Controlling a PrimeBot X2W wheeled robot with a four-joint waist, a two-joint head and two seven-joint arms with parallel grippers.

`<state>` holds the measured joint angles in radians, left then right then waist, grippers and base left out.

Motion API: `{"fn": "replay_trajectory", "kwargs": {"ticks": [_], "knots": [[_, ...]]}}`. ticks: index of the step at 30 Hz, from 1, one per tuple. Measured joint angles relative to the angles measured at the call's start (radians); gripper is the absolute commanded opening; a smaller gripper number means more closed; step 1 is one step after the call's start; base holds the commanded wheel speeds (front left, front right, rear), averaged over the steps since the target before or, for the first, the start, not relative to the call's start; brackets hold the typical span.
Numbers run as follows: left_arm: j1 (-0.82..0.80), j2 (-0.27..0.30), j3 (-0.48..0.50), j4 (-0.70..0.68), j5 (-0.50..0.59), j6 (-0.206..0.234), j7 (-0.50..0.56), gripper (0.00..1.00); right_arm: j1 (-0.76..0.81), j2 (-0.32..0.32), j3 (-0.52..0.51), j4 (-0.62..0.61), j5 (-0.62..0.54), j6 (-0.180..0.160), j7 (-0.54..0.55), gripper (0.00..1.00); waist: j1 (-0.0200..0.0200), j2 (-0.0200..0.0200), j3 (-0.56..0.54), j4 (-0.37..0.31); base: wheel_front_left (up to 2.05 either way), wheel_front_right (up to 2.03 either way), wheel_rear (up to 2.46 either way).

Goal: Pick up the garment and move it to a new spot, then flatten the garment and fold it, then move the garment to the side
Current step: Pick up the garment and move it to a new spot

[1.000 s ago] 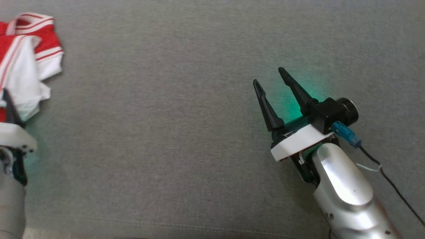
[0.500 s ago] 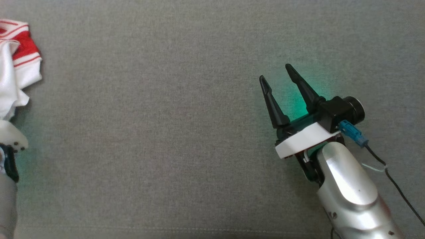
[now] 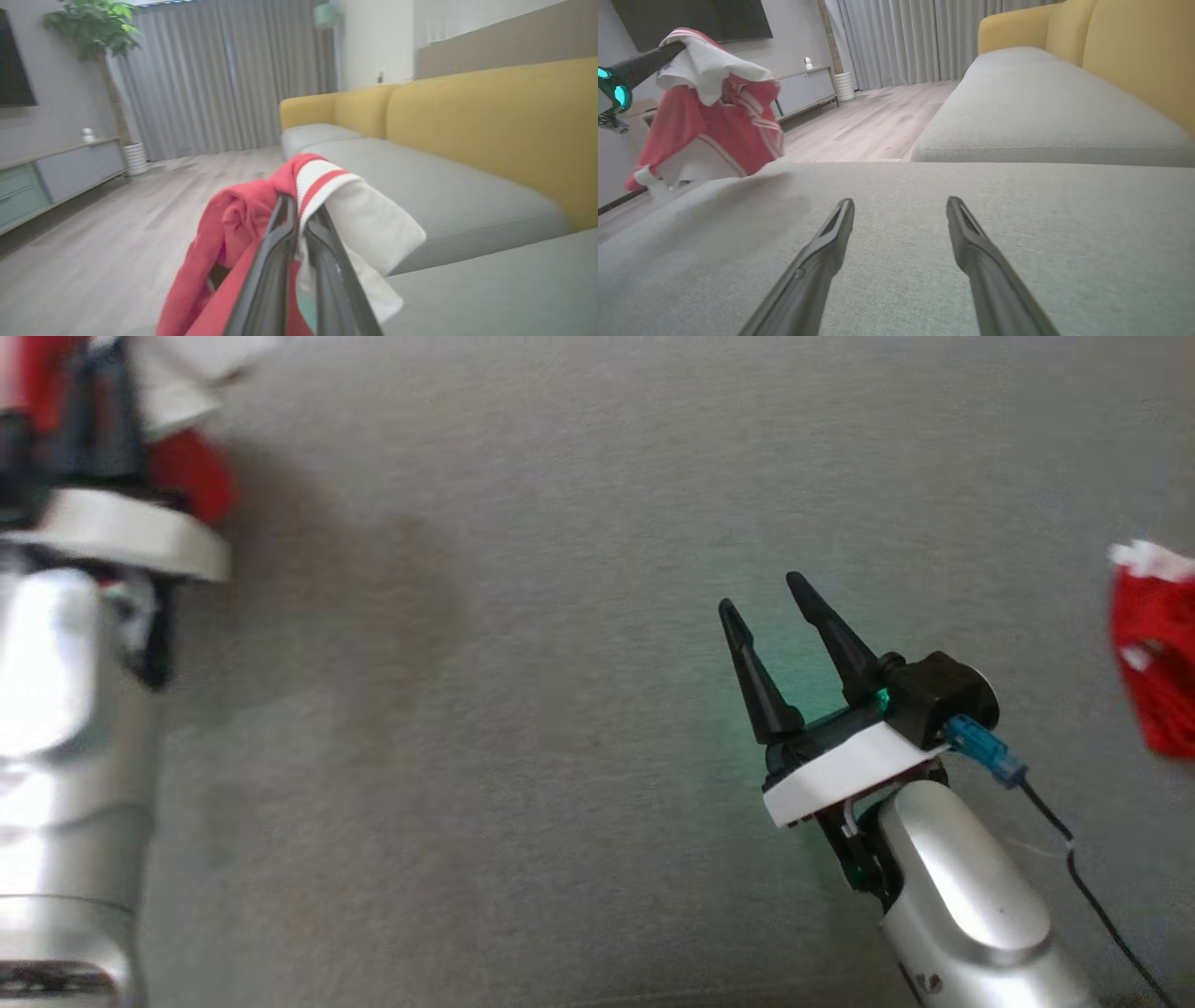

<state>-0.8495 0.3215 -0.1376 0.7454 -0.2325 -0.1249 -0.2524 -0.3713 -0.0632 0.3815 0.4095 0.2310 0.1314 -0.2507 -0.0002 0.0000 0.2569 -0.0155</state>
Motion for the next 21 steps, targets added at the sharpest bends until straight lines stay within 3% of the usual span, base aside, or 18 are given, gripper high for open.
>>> {"fn": "replay_trajectory", "kwargs": {"ticks": [5, 10, 17, 21], "knots": [[0.028, -0.063, -0.162, -0.129, -0.067, -0.007, -0.001, 0.00, 0.010, 0.000, 0.007, -0.006, 0.033, 0.000, 0.000, 1.00, 0.0000, 0.0000, -0.029, -0.102, 0.00, 0.00, 0.00], [0.039, -0.116, -0.307, -0.173, -0.137, -0.008, -0.004, 0.00, 0.024, 0.000, 0.029, -0.013, 0.064, 0.000, 0.000, 1.00, 0.0001, 0.0000, -0.041, -0.216, 0.00, 0.00, 0.00], [0.072, -0.181, -0.409, -0.163, -0.201, -0.007, -0.004, 0.00, 0.033, 0.000, 0.047, -0.023, 0.086, 0.000, 0.000, 1.00, 0.0001, 0.0000, -0.041, -0.349, 0.00, 0.00, 0.00], [0.160, -0.199, -0.412, -0.135, -0.221, -0.007, -0.004, 0.00, 0.041, 0.000, 0.038, -0.022, 0.086, 0.000, 0.000, 1.00, 0.0001, 0.0000, -0.051, -0.364, 0.00, 0.00, 0.00]]}}
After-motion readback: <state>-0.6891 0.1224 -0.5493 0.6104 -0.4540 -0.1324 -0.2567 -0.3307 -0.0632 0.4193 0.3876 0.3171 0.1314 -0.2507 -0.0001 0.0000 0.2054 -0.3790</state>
